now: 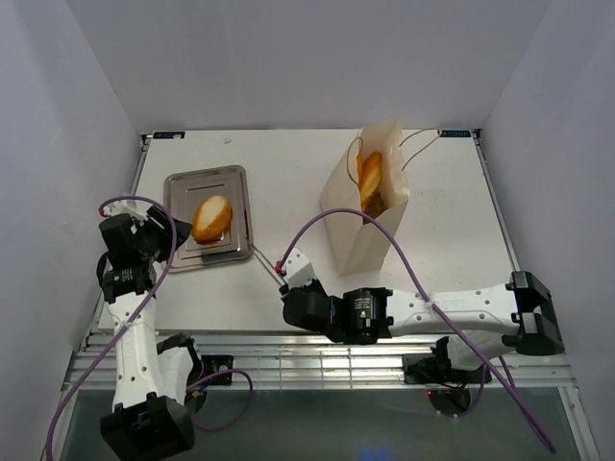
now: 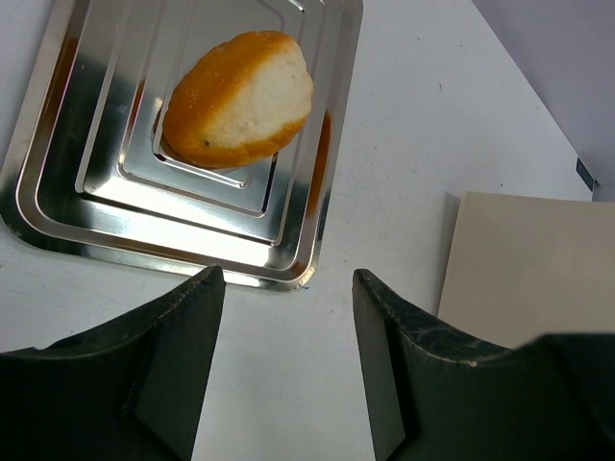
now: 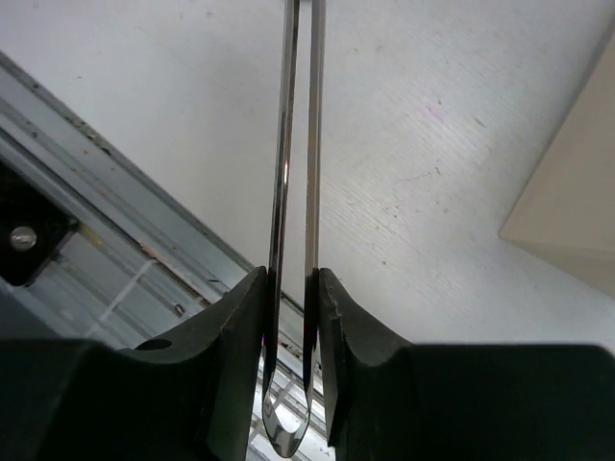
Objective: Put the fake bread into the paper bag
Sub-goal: Pick up the clamp at the center of the board, then place the clamp at the center of the board.
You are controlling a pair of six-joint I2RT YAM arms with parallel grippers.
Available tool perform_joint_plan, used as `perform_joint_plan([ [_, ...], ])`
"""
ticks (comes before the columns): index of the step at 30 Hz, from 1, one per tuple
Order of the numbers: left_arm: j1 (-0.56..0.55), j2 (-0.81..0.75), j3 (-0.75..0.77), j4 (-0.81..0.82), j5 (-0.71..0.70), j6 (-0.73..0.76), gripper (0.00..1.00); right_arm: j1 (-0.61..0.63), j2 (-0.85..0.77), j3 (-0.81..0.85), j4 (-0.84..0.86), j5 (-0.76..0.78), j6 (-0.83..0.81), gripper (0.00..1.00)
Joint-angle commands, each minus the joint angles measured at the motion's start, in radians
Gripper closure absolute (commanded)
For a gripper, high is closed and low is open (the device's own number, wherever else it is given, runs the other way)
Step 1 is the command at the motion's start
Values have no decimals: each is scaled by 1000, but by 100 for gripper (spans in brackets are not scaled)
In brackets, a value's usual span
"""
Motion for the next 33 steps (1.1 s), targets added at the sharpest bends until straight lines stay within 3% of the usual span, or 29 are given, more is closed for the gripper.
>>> perform_joint_plan([
  [1, 3, -4, 38, -15, -10, 22, 34, -17, 23, 107, 58, -131, -123, 68],
  [7, 3, -7, 58, -27, -15, 23, 34, -134, 82, 194, 127, -408, -199, 69],
  [13, 3, -11, 78, -41, -21, 25, 34, -295, 128, 122, 311, -631, -225, 71],
  [21, 3, -4, 72, -43, -38, 40, 33, -293, 220, -10, 506, -705, -278, 71],
  [33, 5, -17, 64, -44, -52, 57, 33, -180, 286, -142, 626, -582, -344, 67],
])
